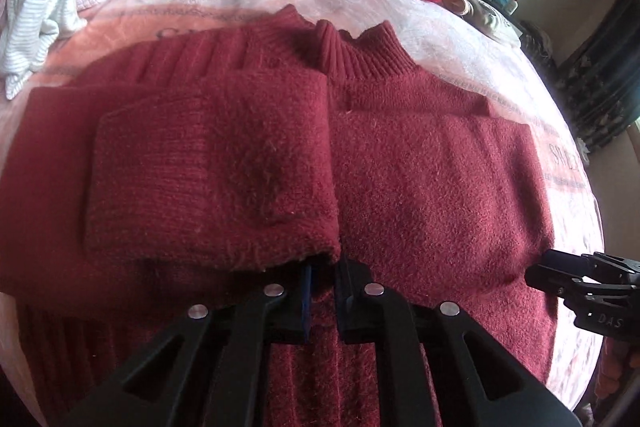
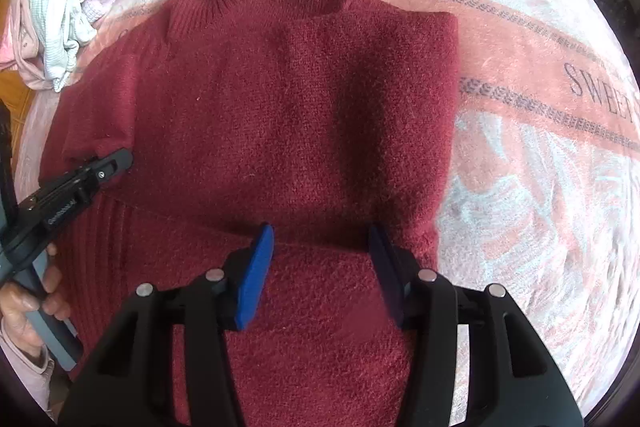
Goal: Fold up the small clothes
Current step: 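Fold the held sleeve across the chest and release with the left gripper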
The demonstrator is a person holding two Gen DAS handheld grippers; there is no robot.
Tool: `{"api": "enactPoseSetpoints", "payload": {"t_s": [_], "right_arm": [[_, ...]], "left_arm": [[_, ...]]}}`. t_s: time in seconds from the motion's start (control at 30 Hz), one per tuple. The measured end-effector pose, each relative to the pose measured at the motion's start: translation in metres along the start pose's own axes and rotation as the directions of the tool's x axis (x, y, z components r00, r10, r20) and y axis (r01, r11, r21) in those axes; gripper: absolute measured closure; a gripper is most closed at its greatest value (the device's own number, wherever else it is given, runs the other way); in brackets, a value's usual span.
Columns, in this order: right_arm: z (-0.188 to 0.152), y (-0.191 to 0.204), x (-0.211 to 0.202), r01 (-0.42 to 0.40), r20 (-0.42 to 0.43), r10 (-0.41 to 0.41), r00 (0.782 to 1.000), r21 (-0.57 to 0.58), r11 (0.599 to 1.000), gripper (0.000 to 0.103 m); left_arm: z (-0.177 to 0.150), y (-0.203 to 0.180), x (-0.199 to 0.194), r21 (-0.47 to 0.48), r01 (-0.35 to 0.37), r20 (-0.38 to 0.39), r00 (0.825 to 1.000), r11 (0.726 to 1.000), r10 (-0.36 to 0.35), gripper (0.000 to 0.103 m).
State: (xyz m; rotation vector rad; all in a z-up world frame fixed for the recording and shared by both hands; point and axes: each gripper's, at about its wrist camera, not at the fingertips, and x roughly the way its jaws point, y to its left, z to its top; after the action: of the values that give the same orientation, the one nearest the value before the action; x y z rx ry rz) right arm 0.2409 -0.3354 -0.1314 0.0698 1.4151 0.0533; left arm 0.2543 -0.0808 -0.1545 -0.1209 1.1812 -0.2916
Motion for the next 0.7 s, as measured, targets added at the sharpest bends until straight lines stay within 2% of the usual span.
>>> {"api": "enactPoseSetpoints", "payload": {"t_s": [0.1, 0.17, 0.23, 0.3, 0.37, 0.43, 0.5, 0.57, 0.63, 0.7], "right_arm": [[0.003, 0.007, 0.003, 0.023, -0.009, -0.023, 1.0, -0.012, 1.0, 0.05], [0.007, 0.014, -0.003, 0.012, 0.001, -0.012, 1.0, -0.009, 1.0, 0.05], [0.011, 0.022, -0.016, -0.005, 0.027, 0.006, 1.0, -0.008, 1.0, 0.051], [0.017, 0.036, -0.029, -0.038, 0.055, 0.039, 0.998, -0.015, 0.999, 0.051], [0.023, 0.055, -0.038, -0.085, 0.073, 0.088, 0.993, -0.035, 0.996, 0.051], [0.031, 0.085, -0.045, -0.115, 0.089, 0.121, 0.989, -0.07, 0.991, 0.051], [0.04, 0.119, -0.044, -0.148, 0.085, 0.158, 0.984, -0.116, 0.982, 0.051], [0.052, 0.152, -0.038, -0.182, 0.061, 0.194, 0.979, -0.159, 0.97, 0.051], [0.06, 0.189, -0.027, -0.209, 0.035, 0.22, 0.975, -0.203, 0.957, 0.051], [0.07, 0.214, -0.015, -0.221, 0.017, 0.23, 0.973, -0.223, 0.949, 0.052]], "left_arm": [[0.004, 0.002, -0.021, -0.009, 0.043, -0.012, 0.999, 0.999, -0.043, 0.089], [0.01, 0.008, -0.043, -0.019, 0.08, -0.013, 0.997, 0.997, -0.08, 0.077], [0.017, 0.019, -0.073, -0.023, 0.103, 0.02, 0.994, 0.994, -0.103, 0.051], [0.027, 0.036, -0.104, -0.038, 0.121, 0.079, 0.99, 0.992, -0.118, 0.043], [0.036, 0.06, -0.129, -0.077, 0.134, 0.134, 0.983, 0.988, -0.123, 0.042], [0.044, 0.083, -0.138, -0.119, 0.064, 0.157, 0.987, 0.991, -0.045, 0.039], [0.047, 0.112, -0.132, -0.174, -0.004, 0.135, 0.991, 0.985, 0.028, 0.039], [0.043, 0.144, -0.112, -0.252, -0.063, 0.08, 0.993, 0.966, 0.085, 0.04], [0.034, 0.174, -0.091, -0.309, -0.096, 0.013, 0.994, 0.946, 0.105, 0.044], [0.022, 0.195, -0.073, -0.325, -0.146, -0.043, 0.989, 0.935, 0.14, 0.047]]}}
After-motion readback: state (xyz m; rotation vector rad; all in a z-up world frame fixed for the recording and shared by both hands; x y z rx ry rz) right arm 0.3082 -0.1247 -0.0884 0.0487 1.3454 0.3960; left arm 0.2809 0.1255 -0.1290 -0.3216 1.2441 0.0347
